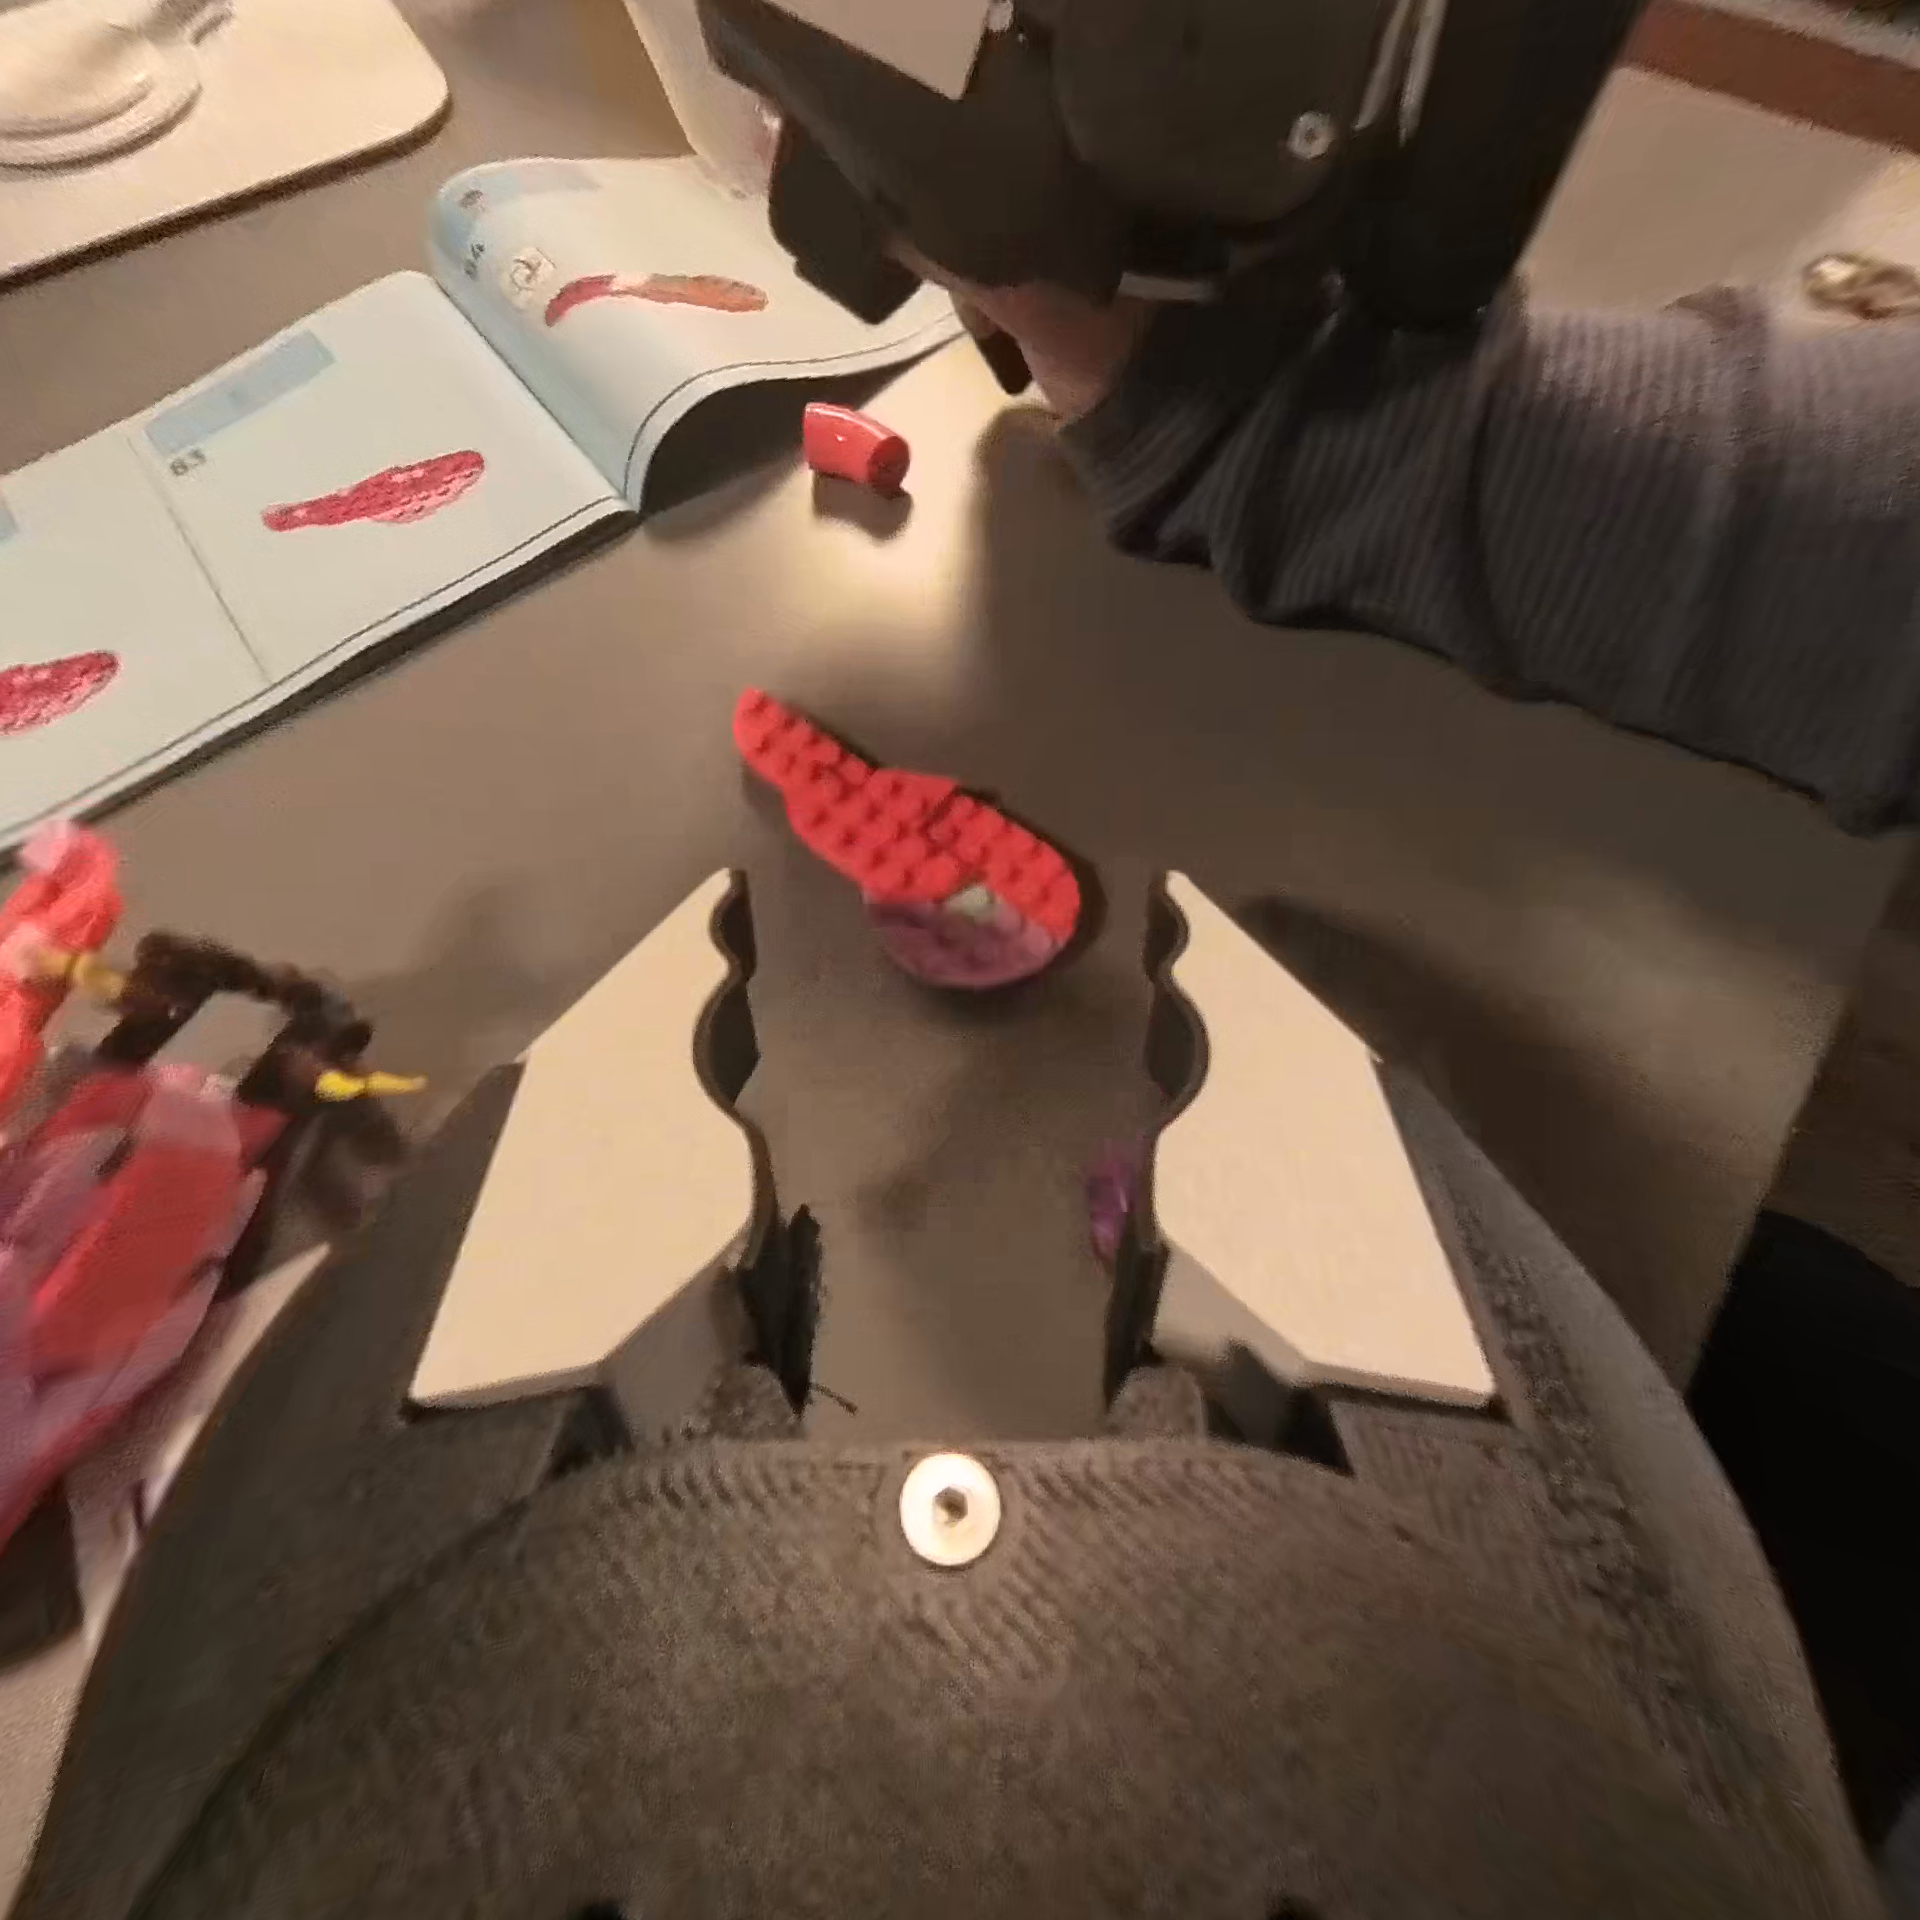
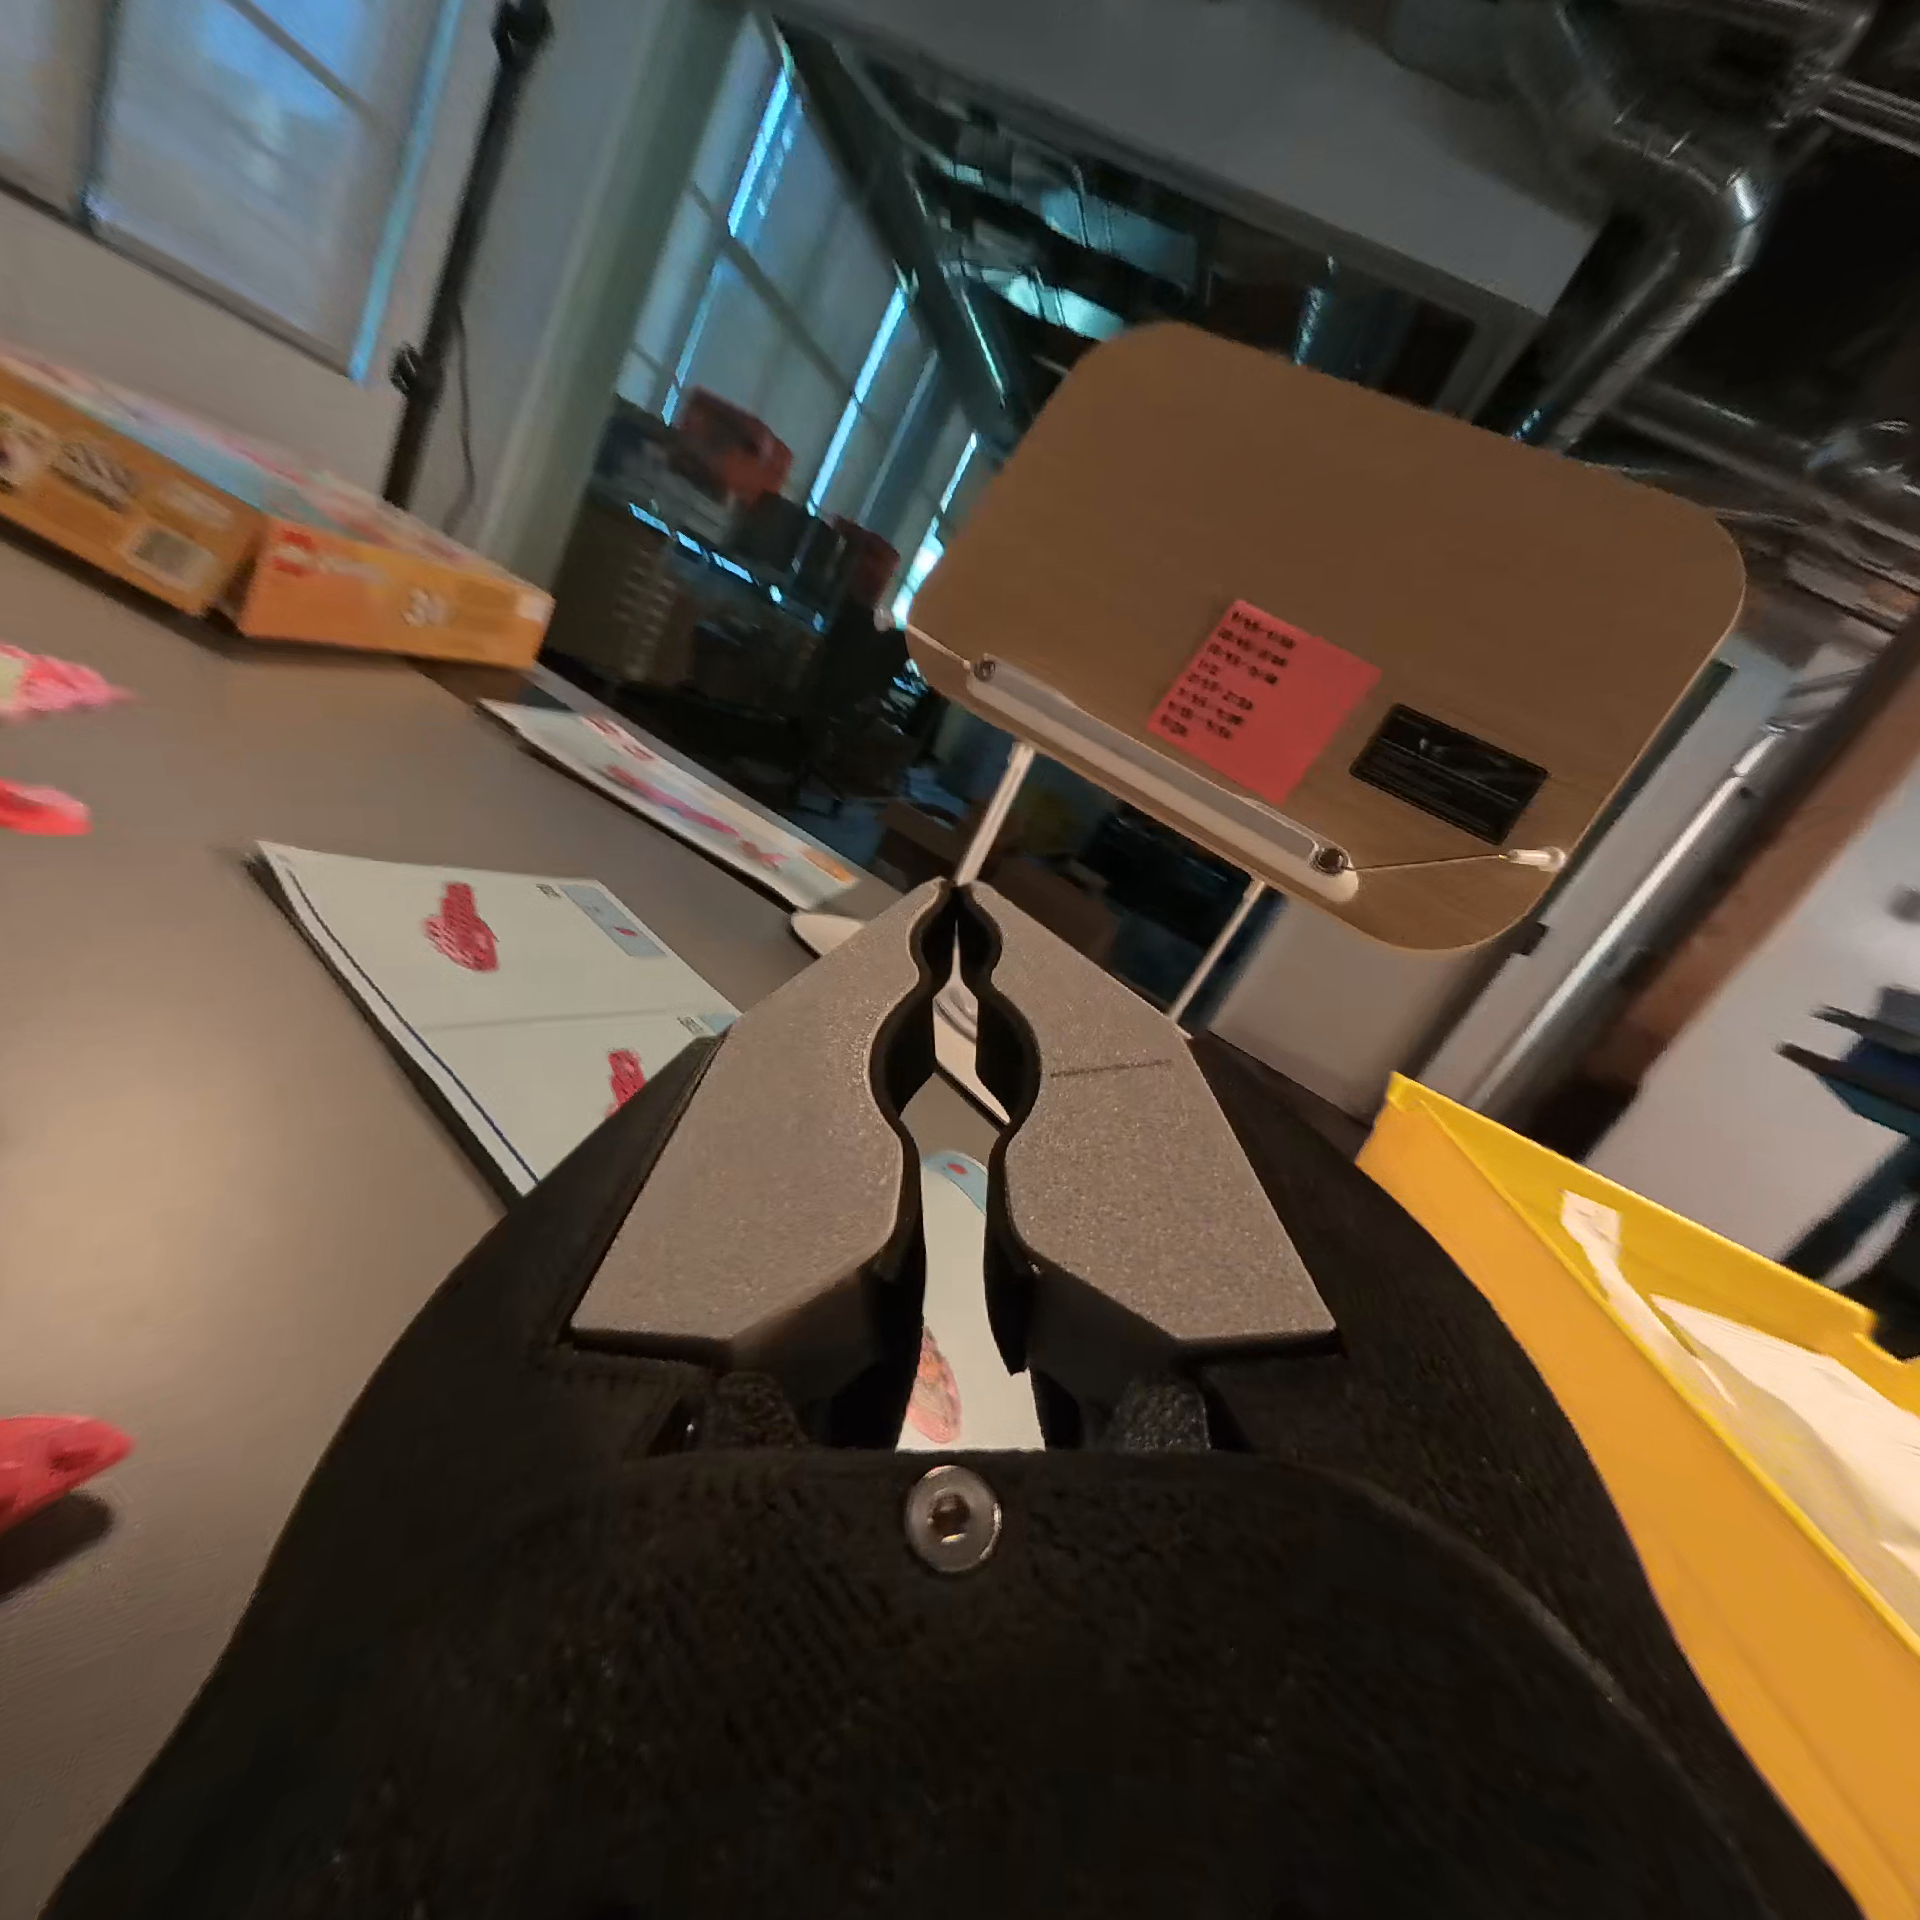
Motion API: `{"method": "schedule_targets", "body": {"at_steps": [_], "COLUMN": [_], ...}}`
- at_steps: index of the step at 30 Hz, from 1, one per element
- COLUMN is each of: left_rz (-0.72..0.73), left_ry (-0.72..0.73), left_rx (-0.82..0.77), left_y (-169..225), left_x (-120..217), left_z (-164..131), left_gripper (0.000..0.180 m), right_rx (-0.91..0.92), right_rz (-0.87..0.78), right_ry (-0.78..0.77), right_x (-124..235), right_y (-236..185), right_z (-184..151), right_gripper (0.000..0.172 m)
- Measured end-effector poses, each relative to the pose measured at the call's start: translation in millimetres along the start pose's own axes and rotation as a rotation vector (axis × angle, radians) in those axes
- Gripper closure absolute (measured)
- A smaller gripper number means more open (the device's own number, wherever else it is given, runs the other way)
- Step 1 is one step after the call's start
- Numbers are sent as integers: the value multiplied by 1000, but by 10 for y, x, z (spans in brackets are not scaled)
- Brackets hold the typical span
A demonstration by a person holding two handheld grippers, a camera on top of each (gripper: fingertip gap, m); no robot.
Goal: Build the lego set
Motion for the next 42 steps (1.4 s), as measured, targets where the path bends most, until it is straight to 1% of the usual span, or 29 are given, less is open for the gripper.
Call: {"method": "schedule_targets", "body": {"at_steps": [1,3,5,8,9,10,12,13,14,15,16,17,18,19,21,22,23,24,25,28,31,34,35,37,39,42], "left_rz": [13,52,92,80,78,75,97,114,126,139,152,161,158,159,158,157,167,172,163,116,105,72,83,102,88,60], "left_ry": [-24,-78,-145,-169,-173,-175,-176,-178,-173,-162,-144,-121,-100,-82,-51,-49,-57,-72,-99,-184,-215,-242,-237,-221,-194,-130], "left_rx": [-10,-8,-3,34,15,-20,-94,-118,-136,-142,-139,-133,-121,-106,-98,-102,-108,-106,-90,-54,-16,18,21,53,107,185], "left_y": [3,-4,-21,-7,-12,-21,-90,-141,-192,-246,-300,-350,-388,-427,-495,-520,-548,-569,-577,-575,-602,-593,-605,-629,-635,-650], "left_x": [-81,-189,-255,-271,-257,-236,-174,-137,-100,-58,-13,30,67,98,141,152,157,151,134,42,-17,-36,-37,-37,-26,33], "left_z": [6,-2,-47,-48,-45,-45,-62,-77,-90,-99,-101,-95,-90,-81,-67,-71,-80,-94,-117,-176,-143,-134,-134,-136,-135,-109], "left_gripper": [105,98,99,113,120,132,139,150,158,160,168,174,174,175,175,174,161,143,131,115,114,141,141,142,142,142], "right_rx": [-19,-52,-68,-69,-68,-66,-55,-38,-13,13,28,35,49,86,160,161,152,152,169,210,167,198,215,275,365,531], "right_rz": [-1,0,1,4,7,13,63,129,242,387,527,656,763,830,908,935,949,950,941,914,951,957,958,959,947,888], "right_ry": [16,46,58,72,78,86,111,123,126,109,80,49,17,-10,-45,-58,-66,-66,-59,-44,-72,-65,-59,-38,-11,25], "right_x": [18,53,66,69,72,77,87,87,91,109,150,213,285,341,416,438,447,448,447,443,465,475,478,491,494,463], "right_y": [8,22,24,7,-4,-20,-91,-170,-293,-445,-591,-717,-814,-875,-946,-975,-1000,-1012,-1009,-982,-1034,-1062,-1074,-1110,-1141,-1195], "right_z": [26,77,104,139,159,183,243,273,289,285,272,259,240,216,185,190,201,208,204,160,139,149,154,167,170,149], "right_gripper": [172,172,172,172,172,169,165,164,159,152,142,137,134,130,123,121,121,121,121,125,125,125,125,126,128,132]}}
Point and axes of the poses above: each gripper's, where its closed fingertips meet, x back along the fingers, z out of its top, y = z × x across the jaws, the point moved 6 cm from there along x, back along the fingers, and after that the axes turned 11 degrees about y, right-handed, at the moved point
